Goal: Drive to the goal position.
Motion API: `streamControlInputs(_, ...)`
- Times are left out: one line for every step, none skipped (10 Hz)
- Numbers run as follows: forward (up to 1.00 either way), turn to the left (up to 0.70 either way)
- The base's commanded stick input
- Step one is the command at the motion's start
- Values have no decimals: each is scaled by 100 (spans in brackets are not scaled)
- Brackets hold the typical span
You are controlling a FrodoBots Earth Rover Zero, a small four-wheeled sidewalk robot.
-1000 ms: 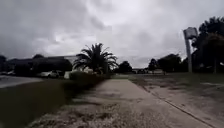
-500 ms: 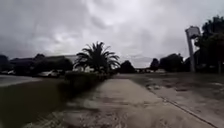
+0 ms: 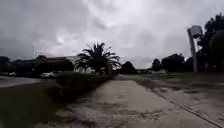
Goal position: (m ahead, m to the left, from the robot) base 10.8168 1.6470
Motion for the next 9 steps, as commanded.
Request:
streamControlInputs(70, 0)
streamControlInputs(70, 0)
streamControlInputs(70, 0)
streamControlInputs(70, 0)
streamControlInputs(70, 0)
streamControlInputs(70, 0)
streamControlInputs(70, 0)
streamControlInputs(70, 0)
streamControlInputs(70, 0)
